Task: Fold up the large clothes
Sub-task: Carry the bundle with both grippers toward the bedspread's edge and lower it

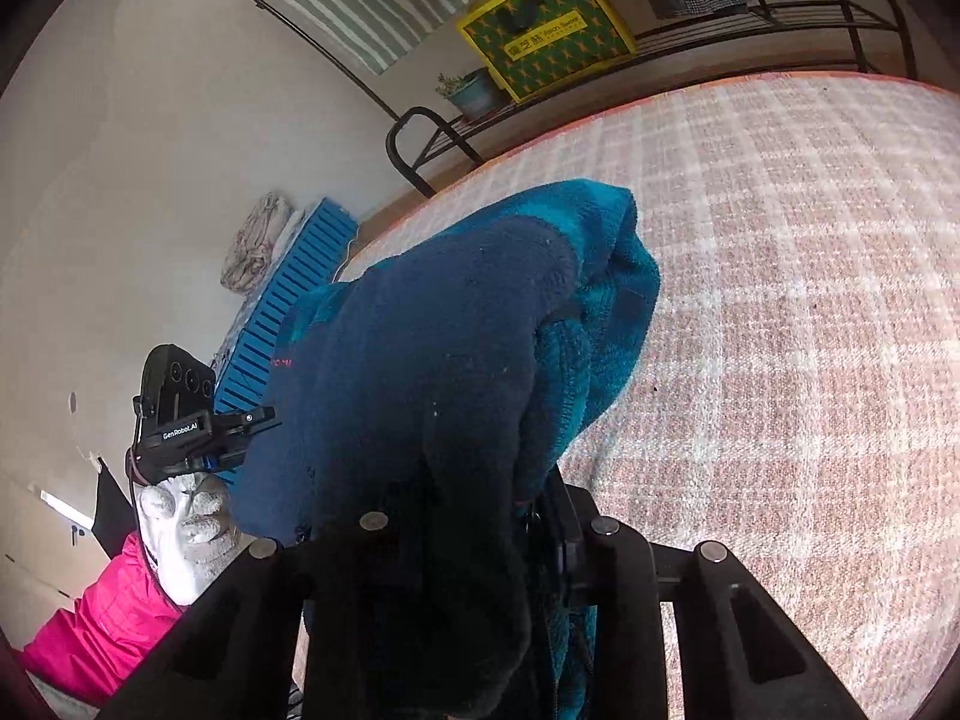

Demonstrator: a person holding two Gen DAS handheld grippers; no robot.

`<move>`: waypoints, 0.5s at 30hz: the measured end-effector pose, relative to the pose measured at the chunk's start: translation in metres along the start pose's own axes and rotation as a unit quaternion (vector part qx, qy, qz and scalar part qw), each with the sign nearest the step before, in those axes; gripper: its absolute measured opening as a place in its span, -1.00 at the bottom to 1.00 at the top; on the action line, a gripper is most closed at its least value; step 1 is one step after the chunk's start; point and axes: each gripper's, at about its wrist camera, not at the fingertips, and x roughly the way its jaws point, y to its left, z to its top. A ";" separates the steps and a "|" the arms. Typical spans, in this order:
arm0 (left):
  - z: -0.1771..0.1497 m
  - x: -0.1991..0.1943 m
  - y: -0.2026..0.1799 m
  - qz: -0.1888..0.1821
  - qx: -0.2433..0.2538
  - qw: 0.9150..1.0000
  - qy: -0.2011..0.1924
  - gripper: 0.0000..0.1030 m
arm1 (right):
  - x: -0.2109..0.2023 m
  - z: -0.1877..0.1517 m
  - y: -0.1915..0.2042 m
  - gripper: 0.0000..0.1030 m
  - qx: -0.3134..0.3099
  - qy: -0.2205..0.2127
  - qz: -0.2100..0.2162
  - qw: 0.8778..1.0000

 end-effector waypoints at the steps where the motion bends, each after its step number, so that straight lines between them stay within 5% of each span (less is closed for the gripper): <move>1: -0.002 0.000 -0.008 -0.002 0.008 1.000 0.000 -0.43 | -0.006 0.002 0.003 -0.45 -0.005 -0.006 -0.001 1.000; 15: 0.013 0.102 -0.141 -0.053 0.070 0.995 0.049 -0.45 | -0.130 0.026 -0.057 -0.46 -0.011 -0.069 -0.071 0.995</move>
